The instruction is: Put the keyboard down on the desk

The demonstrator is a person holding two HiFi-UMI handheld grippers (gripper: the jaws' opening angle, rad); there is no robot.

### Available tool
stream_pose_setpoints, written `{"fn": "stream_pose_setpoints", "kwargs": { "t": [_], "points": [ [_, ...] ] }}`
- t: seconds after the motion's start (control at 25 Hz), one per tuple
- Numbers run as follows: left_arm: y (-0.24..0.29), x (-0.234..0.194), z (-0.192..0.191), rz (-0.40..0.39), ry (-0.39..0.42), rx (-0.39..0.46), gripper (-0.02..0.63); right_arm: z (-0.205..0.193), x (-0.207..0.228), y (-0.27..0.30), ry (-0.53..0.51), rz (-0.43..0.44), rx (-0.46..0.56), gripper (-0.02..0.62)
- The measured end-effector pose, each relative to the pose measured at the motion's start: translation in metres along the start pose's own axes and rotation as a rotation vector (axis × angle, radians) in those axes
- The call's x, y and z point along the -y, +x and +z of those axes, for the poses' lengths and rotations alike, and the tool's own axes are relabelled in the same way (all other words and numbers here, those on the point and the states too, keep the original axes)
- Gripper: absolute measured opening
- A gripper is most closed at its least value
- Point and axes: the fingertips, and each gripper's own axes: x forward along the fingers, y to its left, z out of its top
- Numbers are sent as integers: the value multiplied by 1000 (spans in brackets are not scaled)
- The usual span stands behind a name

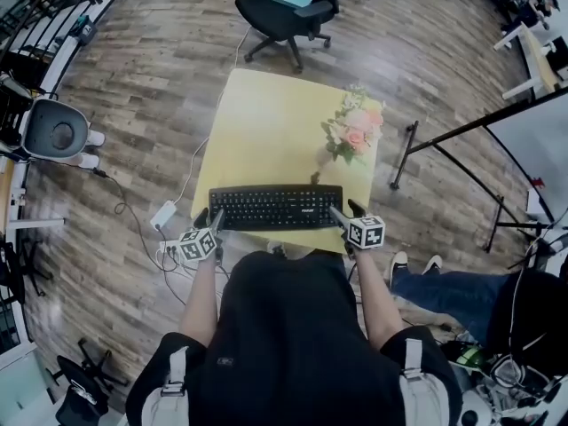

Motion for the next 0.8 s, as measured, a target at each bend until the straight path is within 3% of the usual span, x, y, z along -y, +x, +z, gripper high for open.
{"fn": "stream_pose_setpoints", "kwargs": {
  "t": [0.2,0.32,0.36,0.44,0.56,0.8],
  "points": [
    [-8,18,16,-31,58,40,255,14,-12,-15,-122,-29,72,283],
    [-11,35,25,-62,87,63,249,18,-24,-22,-185,-1,94,148],
    [-13,40,27,-76,92,69,211,20,-29,-23,-209,10,101,62],
    [-19,49,31,-112,96,75,82,22,-41,-24,-243,41,110,15],
    [-24,59,33,-166,104,68,21,23,-56,-21,-263,95,103,2],
    [-32,75,23,-218,155,31,11,23,-89,-17,-310,182,91,2]
  ]
}}
